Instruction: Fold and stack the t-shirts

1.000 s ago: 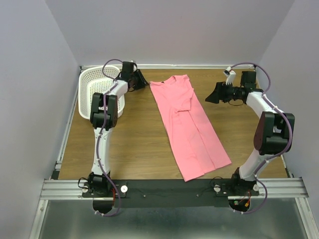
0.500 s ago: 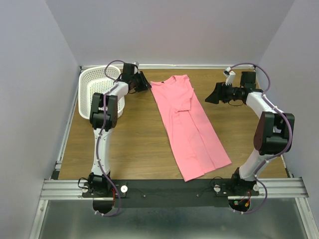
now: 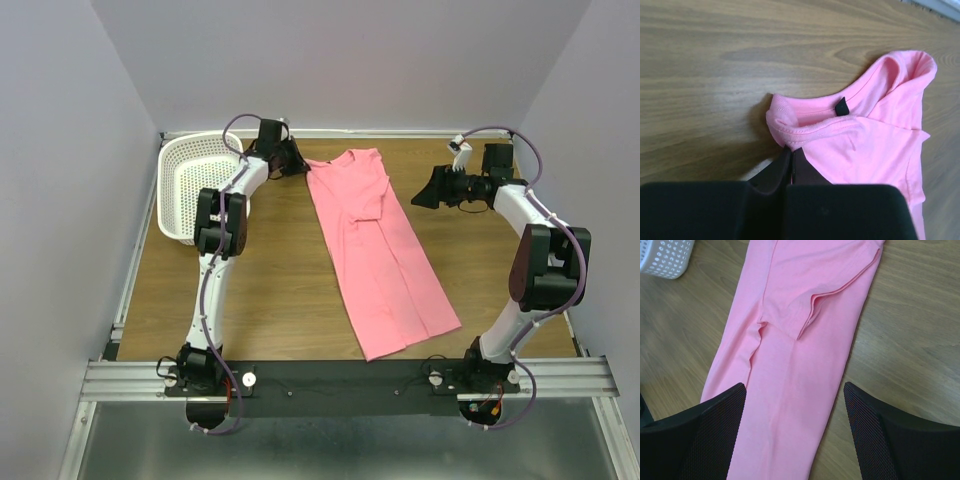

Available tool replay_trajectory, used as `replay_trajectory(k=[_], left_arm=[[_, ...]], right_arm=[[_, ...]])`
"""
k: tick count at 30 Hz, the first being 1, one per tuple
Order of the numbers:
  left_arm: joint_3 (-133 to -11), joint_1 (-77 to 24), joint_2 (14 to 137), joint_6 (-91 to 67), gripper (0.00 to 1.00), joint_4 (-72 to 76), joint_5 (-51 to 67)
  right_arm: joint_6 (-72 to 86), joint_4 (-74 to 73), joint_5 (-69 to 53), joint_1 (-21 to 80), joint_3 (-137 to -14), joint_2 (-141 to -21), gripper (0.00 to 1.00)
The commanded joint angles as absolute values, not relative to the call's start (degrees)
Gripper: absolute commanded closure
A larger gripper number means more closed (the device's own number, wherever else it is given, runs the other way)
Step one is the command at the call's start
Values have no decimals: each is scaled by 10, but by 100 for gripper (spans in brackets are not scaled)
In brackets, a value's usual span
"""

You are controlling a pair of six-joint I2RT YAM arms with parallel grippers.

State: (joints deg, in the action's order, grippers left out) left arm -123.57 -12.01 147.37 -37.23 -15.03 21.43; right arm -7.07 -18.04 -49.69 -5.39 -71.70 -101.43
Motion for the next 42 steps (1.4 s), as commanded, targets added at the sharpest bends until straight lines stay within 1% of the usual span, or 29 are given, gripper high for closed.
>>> replay_trajectory(k=[1,3,8,9,11,13,14,17,19,20,21,22,23,24,25,26,27,29,30,31,32,33,34,35,36,37,38,41,42], left_arm=[[-1277,-109,1493,-402,100,-166,167],[-1300,-99,1498,-411,100,-163,154],[-1401,-79,1561,-435,100,-184,177],[-1418,-75,1570,-439,87,-171,203],[-1429,-71,1568,-445,69,-162,248],[-1414,-71,1527,-418,57,-156,261],[-1370,-71,1504,-410,52,-140,263],[-1295,-74,1399,-342,50,-141,240],[-1248,-76,1299,-277,50,-143,221],[-1198,-86,1260,-243,50,-142,180],[-1164,-94,1172,-211,50,-137,151],[-1118,-104,1119,-125,49,-83,140],[-1065,-120,1066,-79,48,-49,143],[-954,-152,1011,-38,40,-18,135],[-897,-170,912,36,29,36,134],[-796,-182,866,54,2,56,157],[-745,-192,789,64,1,76,188],[-660,-193,734,80,2,105,283],[-606,-213,703,117,14,97,339],[-560,-242,687,174,23,61,304],[-529,-289,671,175,24,51,264],[-495,-341,637,218,23,52,213],[-464,-458,623,238,23,52,168],[-436,-507,614,249,23,61,132],[-388,-546,600,261,27,69,86],[-368,-615,598,256,28,90,69],[-339,-638,598,250,30,101,38],[-317,-705,627,243,34,113,-15],[-319,-714,657,243,34,115,-21]], right_arm=[[-69,-177,-514,-60,-714,-998,14],[-69,-177,-515,-59,-714,-1000,14],[-77,-178,-512,-59,-712,-998,14],[-90,-178,-510,-59,-708,-994,14],[-111,-182,-507,-60,-705,-986,14],[-156,-205,-519,-59,-701,-970,13],[-207,-216,-526,-59,-694,-964,12],[-345,-279,-558,-51,-685,-947,11],[-442,-374,-563,-30,-684,-937,11],[-576,-416,-562,-19,-676,-933,11],[-650,-500,-557,-2,-667,-927,11],[-723,-540,-550,-1,-653,-921,11],[-889,-582,-548,11,-639,-903,11],[-984,-670,-543,11,-603,-897,9],[-1114,-697,-511,12,-585,-877,8],[-1147,-707,-496,11,-567,-868,4],[-1166,-703,-483,12,-549,-856,4],[-1198,-694,-456,12,-511,-835,4],[-1205,-685,-449,12,-492,-812,4],[-1208,-666,-438,11,-479,-788,5],[-1210,-666,-433,11,-469,-788,5],[-1211,-646,-427,12,-458,-767,6],[-1209,-636,-422,11,-445,-757,7],[-1207,-627,-413,11,-427,-752,8],[-1205,-614,-411,11,-421,-749,11],[-1204,-613,-404,12,-417,-751,14],[-1202,-611,-401,12,-411,-755,20],[-1186,-594,-391,11,-398,-768,34],[-1180,-586,-389,11,-393,-769,35]])
